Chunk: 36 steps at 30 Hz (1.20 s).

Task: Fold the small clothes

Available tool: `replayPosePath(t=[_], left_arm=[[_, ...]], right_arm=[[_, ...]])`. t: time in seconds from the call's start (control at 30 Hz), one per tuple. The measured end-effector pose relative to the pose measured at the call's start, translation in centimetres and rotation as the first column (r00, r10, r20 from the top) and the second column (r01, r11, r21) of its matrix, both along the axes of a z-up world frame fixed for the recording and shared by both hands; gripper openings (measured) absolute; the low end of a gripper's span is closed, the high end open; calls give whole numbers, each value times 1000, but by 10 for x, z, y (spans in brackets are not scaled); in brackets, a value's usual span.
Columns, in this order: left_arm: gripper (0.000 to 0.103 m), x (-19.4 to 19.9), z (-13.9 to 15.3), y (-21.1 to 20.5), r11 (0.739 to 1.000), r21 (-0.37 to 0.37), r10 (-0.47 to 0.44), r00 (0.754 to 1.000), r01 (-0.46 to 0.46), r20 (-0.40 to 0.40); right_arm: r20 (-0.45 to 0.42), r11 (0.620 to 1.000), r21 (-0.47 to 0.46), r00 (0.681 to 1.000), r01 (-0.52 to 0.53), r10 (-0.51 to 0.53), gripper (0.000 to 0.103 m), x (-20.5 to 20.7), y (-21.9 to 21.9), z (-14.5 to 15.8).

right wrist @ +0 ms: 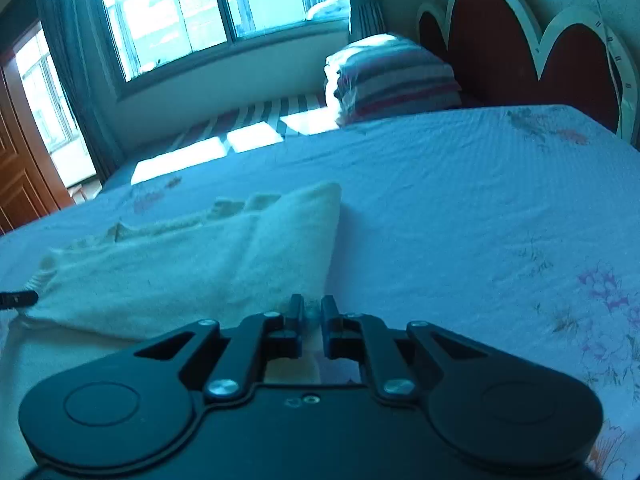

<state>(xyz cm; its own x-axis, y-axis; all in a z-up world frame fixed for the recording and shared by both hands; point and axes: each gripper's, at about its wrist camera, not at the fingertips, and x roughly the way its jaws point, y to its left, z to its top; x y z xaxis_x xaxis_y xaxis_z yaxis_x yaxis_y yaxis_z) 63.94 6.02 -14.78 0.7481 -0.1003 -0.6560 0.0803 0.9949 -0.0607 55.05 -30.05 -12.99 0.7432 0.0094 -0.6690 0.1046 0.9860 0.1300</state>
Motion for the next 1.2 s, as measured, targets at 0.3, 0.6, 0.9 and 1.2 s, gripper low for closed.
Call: replayPosePath(t=[0.3, 0.6, 0.9, 1.2], left_arm=[[7, 29, 10, -16, 994, 88, -61, 998, 58, 22], [10, 35, 3, -27, 980, 184, -87, 994, 75, 59], [11, -22, 23, -21, 975, 203, -113, 989, 92, 97], [32, -27, 18, -21, 959, 276, -69, 997, 62, 17]], right_arm=[[87, 999, -33, 996, -28, 31, 13, 51, -1, 11], [37, 996, -86, 999, -30, 34, 6, 125, -17, -3], [61, 990, -85, 991, -114, 119, 17, 55, -4, 16], [37, 958, -234, 983, -167, 181, 11, 5, 4, -4]])
